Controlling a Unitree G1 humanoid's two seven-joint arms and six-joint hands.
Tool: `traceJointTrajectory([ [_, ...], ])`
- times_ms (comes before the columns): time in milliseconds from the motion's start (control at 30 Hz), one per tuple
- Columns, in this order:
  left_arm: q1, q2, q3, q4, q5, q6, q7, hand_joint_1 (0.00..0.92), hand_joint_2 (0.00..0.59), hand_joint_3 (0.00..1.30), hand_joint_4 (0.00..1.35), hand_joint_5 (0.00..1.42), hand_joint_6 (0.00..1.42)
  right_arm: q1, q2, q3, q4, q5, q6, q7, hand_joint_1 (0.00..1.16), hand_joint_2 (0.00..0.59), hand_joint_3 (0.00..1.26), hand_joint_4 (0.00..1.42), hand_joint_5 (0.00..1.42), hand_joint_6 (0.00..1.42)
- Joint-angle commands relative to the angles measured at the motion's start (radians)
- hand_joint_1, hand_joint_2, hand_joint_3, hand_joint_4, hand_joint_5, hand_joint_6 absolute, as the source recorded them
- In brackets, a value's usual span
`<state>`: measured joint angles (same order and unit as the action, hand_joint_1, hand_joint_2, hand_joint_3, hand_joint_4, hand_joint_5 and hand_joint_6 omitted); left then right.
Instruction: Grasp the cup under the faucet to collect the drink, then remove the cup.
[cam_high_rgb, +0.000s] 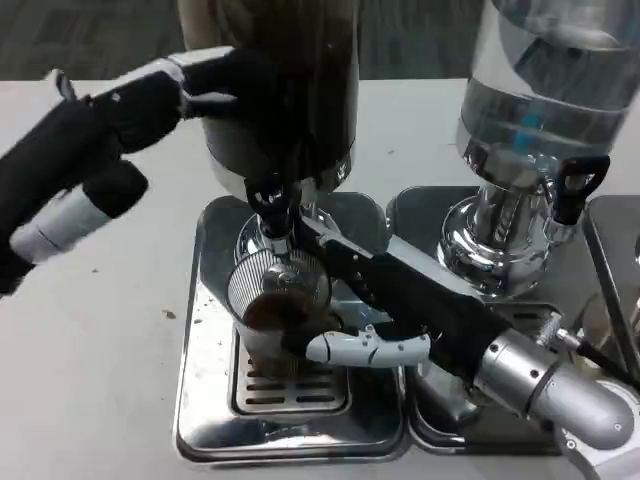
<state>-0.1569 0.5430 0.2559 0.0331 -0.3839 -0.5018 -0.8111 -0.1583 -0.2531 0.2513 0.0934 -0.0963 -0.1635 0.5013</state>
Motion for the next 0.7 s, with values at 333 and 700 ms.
traceJointTrajectory([
  [333,0.079,-0.030,0.045,0.030,0.004,-0.008,0.067,0.000,0.095,0.28,0.26,0.35,0.28,-0.017,0.000,0.014,0.004,-0.048,0.012,-0.029,0.61,0.170,0.00,0.00,0.00,0.02],
  [700,0.091,-0.032,0.041,0.024,0.003,0.002,0.072,0.000,0.098,0.33,0.28,0.37,0.31,-0.024,0.004,0.019,0.004,-0.077,0.020,-0.040,0.71,0.160,0.00,0.00,0.00,0.03],
])
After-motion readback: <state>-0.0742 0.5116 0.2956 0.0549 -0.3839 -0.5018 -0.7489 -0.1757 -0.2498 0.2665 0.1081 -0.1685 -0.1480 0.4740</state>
